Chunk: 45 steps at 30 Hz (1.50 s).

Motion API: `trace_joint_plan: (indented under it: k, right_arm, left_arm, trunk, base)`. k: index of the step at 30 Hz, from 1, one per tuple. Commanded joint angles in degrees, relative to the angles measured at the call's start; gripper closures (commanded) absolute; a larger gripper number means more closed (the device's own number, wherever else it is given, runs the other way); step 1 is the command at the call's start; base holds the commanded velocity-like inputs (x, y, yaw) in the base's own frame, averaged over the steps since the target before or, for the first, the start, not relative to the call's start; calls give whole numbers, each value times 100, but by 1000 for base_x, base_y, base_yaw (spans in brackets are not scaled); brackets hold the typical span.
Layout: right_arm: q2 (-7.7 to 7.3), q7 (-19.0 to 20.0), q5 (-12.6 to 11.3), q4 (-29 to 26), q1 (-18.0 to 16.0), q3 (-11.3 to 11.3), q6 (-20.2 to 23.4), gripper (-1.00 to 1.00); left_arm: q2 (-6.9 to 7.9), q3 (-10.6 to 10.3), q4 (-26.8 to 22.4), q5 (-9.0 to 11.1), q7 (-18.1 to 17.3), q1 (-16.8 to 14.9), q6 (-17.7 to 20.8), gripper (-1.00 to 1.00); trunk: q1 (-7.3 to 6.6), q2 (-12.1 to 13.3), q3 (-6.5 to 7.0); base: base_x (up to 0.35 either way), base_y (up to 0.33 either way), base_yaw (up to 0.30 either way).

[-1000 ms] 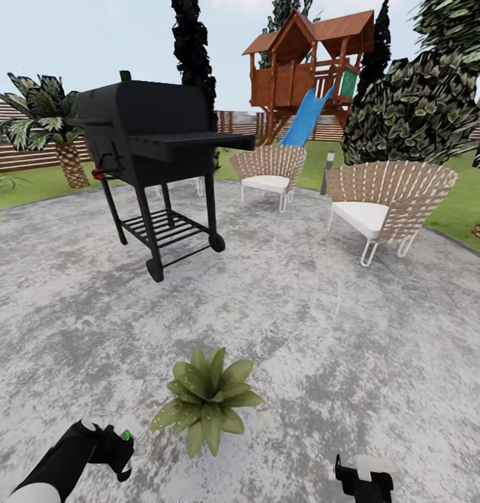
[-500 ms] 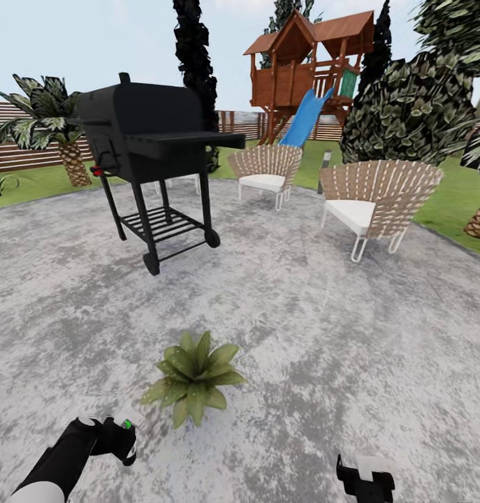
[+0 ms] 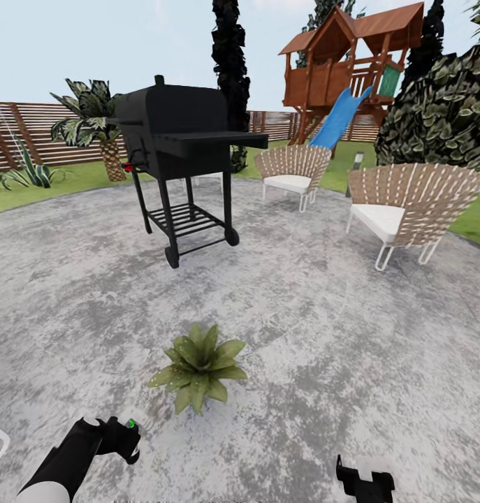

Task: Pick up the pesticide atomizer in the garden and spray insectifuge to fully cover both potted plants in the garden.

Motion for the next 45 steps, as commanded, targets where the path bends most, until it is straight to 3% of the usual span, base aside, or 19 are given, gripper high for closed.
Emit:
trace_joint_plan:
  k: [1, 10, 20, 24, 31, 37, 45]
  right_arm:
    - [0, -22, 60, 7, -3, -37, -14, -100]
    - [0, -22, 60, 7, -3, -37, -14, -100]
    - [7, -22, 60, 7, -3, -37, -14, -100]
    - [9, -22, 60, 7, -3, -37, -14, -100]
    - [9, -22, 60, 7, -3, -37, -14, -100]
    - [-16, -22, 69, 70, 5, -37, -14, -100]
    - [3, -22, 60, 77, 6, -37, -14, -100]
  left_arm:
    - [-7, 25, -5, -22, -43, -5, 27, 100]
    - [-125, -1, -7, -25, -38, -5, 42, 100]
    - [-150, -6, -1, -85, -37, -5, 64, 100]
    - [-142, -36, 10, -94, -53, -5, 565, 100]
    - [-148, -57, 15, -88, -63, -5, 646, 100]
    - [-150, -328, 19, -98, -47, -4, 675, 100]
    - [-147, -320, -10, -100, -37, -5, 668, 100]
  trunk:
    - [-2, -3, -5]
    - [-2, -3, -5]
    - [-2, -3, -5]
    - [-2, -3, -5]
    - [-2, -3, -5]
    - [-2, -3, -5]
    - [-2, -3, -5]
  base:
    - [-30, -72, 272]
    - [30, -95, 113]
    - [162, -209, 29]
    - [144, -37, 251]
    - [12, -1, 255]
    - [0, 0, 31]
    - [0, -195, 0]
